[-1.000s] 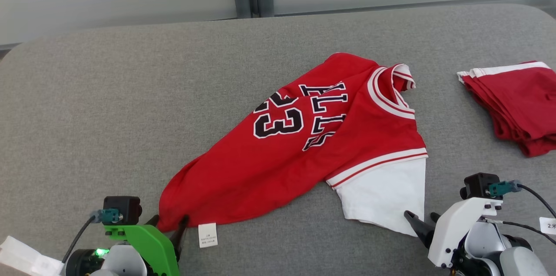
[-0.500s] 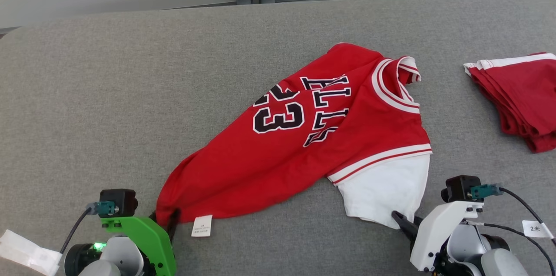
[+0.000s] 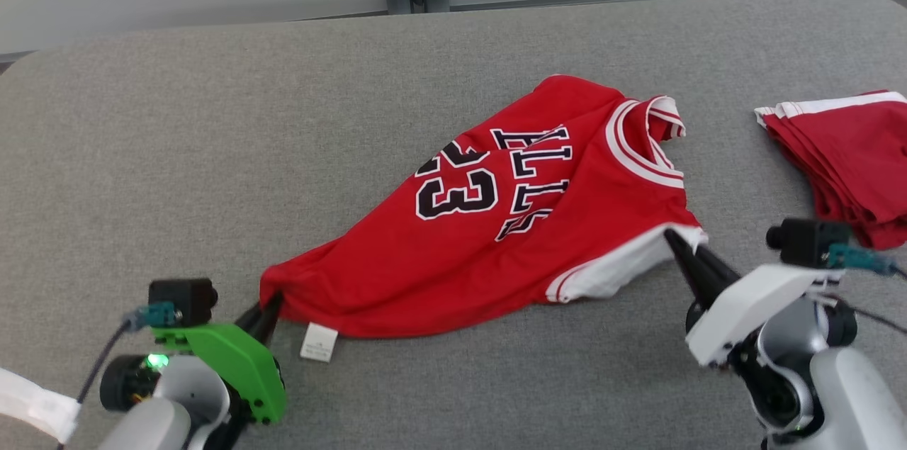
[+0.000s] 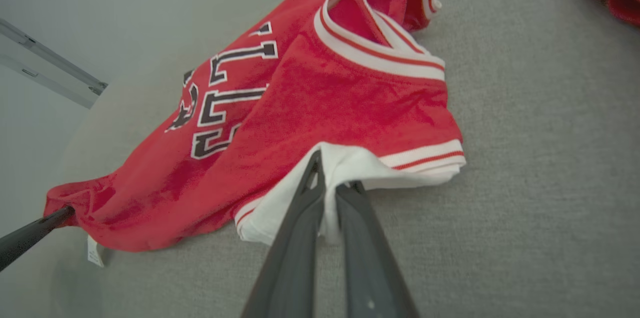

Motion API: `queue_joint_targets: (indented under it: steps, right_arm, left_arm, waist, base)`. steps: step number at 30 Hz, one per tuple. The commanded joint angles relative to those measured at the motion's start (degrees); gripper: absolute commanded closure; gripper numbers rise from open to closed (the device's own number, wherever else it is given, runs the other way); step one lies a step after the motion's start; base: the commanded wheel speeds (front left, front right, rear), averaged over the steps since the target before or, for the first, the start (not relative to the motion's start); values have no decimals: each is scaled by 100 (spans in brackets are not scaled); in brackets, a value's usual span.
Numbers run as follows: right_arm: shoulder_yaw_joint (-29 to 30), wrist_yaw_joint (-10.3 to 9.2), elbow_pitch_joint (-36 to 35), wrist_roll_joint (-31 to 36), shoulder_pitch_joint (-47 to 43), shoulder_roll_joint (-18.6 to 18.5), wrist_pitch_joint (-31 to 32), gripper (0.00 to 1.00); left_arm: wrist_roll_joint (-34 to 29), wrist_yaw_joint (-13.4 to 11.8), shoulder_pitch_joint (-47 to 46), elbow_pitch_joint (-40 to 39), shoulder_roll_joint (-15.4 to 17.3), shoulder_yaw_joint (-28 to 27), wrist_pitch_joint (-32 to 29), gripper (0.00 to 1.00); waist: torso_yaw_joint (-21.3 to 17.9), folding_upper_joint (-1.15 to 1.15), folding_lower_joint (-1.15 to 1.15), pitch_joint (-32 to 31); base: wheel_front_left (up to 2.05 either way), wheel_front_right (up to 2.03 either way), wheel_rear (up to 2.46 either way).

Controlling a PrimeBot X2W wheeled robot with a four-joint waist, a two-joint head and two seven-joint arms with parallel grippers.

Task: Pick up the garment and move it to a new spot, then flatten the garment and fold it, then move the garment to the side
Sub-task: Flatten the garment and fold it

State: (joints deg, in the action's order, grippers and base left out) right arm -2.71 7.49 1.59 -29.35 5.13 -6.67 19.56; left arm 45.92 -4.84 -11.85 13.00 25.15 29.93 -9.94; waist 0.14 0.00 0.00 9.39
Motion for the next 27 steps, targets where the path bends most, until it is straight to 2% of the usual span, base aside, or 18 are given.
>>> queue_joint_targets:
  steps: [1,6,10,14,15,18,21,27]
  right_arm:
    - [31,1,-231,-157,286,-71,-112,100]
    - [109,1,-538,-402,1381,-345,-150,100]
    - [128,0,-320,-611,2600,-582,-78,100]
    - [67,1,365,-475,3982,-754,-412,100]
    - [35,1,625,-389,4398,-819,-548,100]
    - [-109,0,1274,-309,5408,-912,-935,100]
    - [-294,0,1972,-245,6333,-967,-1358,100]
    - [-874,0,3069,-111,7981,-1013,-1964,100]
  left_arm:
    - [-56,-16,-279,-194,104,-68,-9,100]
    - [-339,20,-1202,-578,385,-124,-337,100]
    - [-428,186,-2438,-417,299,-154,-713,100]
    - [-368,479,-3792,279,188,-227,-1078,100]
    - [-263,559,-4173,513,46,-283,-1131,100]
    - [-258,779,-5075,1115,-100,-292,-1249,100]
    - [-90,917,-5940,1754,-329,-496,-1081,100]
    - [-285,1069,-7433,2852,-336,-541,-836,100]
  waist:
    - [-33,0,0,46]
    - [-72,0,0,316]
    - [-63,0,0,726]
    - [-118,0,0,1145]
    - [-125,0,0,1233]
    - [-155,0,0,1418]
    - [-198,0,0,1528]
    - [-340,0,0,1691]
  base:
    - [0,0,0]
    - [0,0,0]
    - [0,0,0]
    - [0,0,0]
    - [0,0,0]
    - [0,0,0]
    - [0,0,0]
    - [0,0,0]
